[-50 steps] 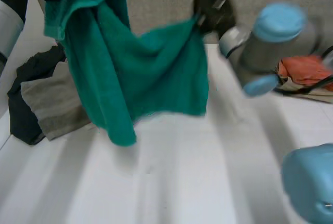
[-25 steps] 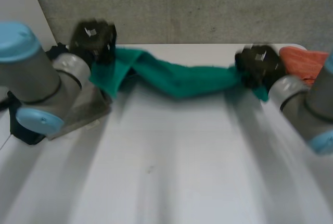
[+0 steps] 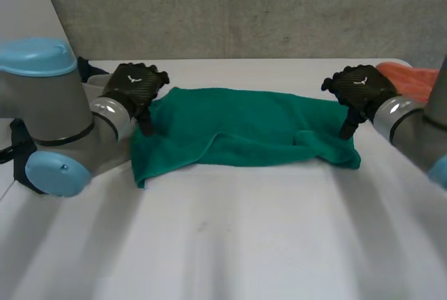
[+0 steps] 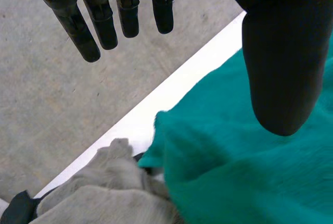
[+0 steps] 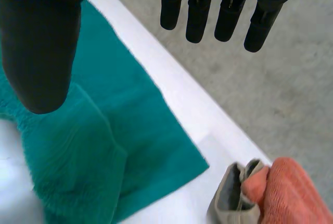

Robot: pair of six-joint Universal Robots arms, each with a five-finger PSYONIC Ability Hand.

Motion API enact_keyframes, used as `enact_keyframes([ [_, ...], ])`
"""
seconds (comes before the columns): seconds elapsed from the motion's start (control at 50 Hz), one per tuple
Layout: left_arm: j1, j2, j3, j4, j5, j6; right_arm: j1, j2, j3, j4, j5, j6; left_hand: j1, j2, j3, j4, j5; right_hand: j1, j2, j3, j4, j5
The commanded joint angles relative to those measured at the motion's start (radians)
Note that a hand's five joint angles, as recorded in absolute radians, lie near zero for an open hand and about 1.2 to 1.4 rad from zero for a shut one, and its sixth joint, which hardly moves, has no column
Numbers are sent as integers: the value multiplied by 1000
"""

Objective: Fold the laundry.

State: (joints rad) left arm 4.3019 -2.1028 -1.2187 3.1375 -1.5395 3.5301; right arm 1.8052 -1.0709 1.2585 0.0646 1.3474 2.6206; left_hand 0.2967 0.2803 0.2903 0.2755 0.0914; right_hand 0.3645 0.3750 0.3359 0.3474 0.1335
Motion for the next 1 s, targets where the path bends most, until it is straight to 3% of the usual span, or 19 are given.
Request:
enact_keyframes([
  [0.02,-158,-26,1,-34,-100,-62,-24,204,-372,365,-22,-94,-51,-35,-45,-30,-20,-17,-27,12,0,40],
  [0.14,-218,-140,57,-37,-267,-74,-27,382,-620,527,-88,-125,-63,-46,-56,-41,-32,30,20,59,47,87],
  [0.22,-218,-190,91,-50,-327,-72,-23,459,-704,599,-160,-152,-66,-49,-59,-44,-35,33,23,62,50,90],
  [0.34,-194,-229,110,-65,-323,-76,-9,508,-726,601,-218,-243,-63,-46,-56,-41,-32,30,20,59,47,87],
  [0.46,-163,-250,114,-66,-312,-68,9,561,-745,600,-174,-274,-89,-73,-83,-68,-58,56,46,85,74,113],
  [0.5,-159,-252,113,-68,-313,-66,17,571,-757,601,-149,-272,-104,-87,-97,-83,-73,200,189,228,217,256],
  [0.52,-154,-253,108,-70,-314,-60,22,571,-772,601,-136,-269,-107,-90,-100,-85,-76,558,548,587,575,614],
  [0.54,-152,-253,108,-70,-312,-59,25,569,-780,600,-132,-263,-107,-90,-100,-86,-76,771,760,799,788,827],
  [0.58,-148,-252,107,-71,-310,-51,29,556,-786,600,-131,-249,-110,-93,-103,-88,-79,1031,1021,1060,1048,1088],
  [0.72,-134,-237,74,-73,-306,-11,33,376,-648,560,-160,-62,-122,-106,-116,-101,-91,1032,1021,1060,1049,1088],
  [0.82,-126,-235,53,-56,-291,15,43,209,-441,401,-168,-21,-122,-106,-116,-101,-91,1032,1021,1060,1049,1088],
  [0.92,-117,-247,45,-40,-289,55,59,77,-305,198,-104,70,-122,-106,-116,-101,-91,1032,1021,1060,1049,1088],
  [1.0,-105,-263,42,-28,-298,96,59,42,-281,158,-42,142,-122,-106,-116,-101,-91,1032,1021,1060,1049,1088],
])
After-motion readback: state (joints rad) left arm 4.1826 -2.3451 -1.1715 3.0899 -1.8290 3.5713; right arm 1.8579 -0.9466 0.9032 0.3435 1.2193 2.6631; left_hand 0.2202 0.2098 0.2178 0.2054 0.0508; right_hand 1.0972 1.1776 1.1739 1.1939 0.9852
